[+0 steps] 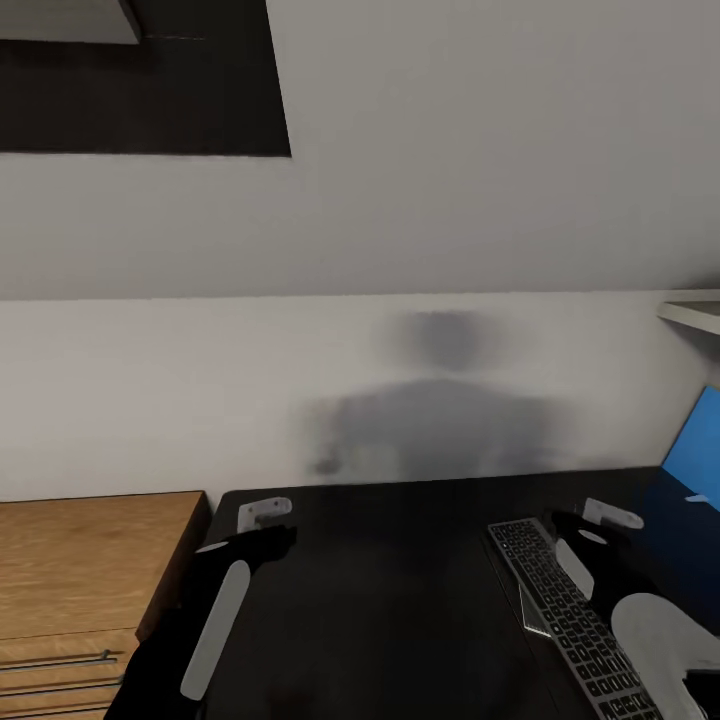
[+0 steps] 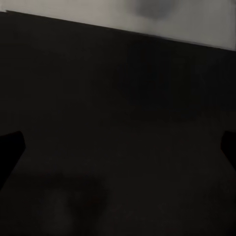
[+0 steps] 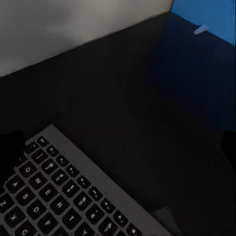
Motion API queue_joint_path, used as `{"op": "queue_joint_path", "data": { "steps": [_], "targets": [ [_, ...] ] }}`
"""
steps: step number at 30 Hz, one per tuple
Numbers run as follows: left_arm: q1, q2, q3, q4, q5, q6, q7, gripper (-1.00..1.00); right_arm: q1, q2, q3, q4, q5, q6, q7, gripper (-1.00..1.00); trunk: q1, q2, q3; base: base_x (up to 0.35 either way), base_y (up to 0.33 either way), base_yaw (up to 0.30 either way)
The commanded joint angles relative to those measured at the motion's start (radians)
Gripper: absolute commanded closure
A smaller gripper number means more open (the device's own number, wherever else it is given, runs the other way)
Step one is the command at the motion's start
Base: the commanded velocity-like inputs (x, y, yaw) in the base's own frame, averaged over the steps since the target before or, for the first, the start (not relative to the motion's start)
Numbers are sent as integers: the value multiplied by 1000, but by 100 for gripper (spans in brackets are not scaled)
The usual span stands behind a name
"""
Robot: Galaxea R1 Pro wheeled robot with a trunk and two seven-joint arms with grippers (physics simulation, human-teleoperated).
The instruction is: In the bedroom, organize the workspace by keeping the computer under the desk, ensuring the monitor is on the desk, placing the keyboard on the desk next to the monitor, placing the mouse on the desk next to the keyboard, moving the folder from the swivel chair onto the desk next to the mouse, stacking the notebook on top of the folder with the pen on top of the notebook, and positioning the swivel chair next to the desk.
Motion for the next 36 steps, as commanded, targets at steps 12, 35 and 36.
{"op": "queue_joint_path", "data": {
  "steps": [12,35,36],
  "targets": [
    [-1,-1,4,-66,35,8,10,-100,-19,-71,-129,83,-256,20,22,-100,1,-2,-2,0,0,0],
    [-1,0,15,-98,103,9,11,-100,-19,-104,-276,-9,-405,32,16,-100,51,-93,-43,0,0,0],
    [-1,0,15,-98,103,9,11,-100,-19,-104,-278,-11,-405,33,14,-100,54,-100,-46,0,0,0]
  ]
}}
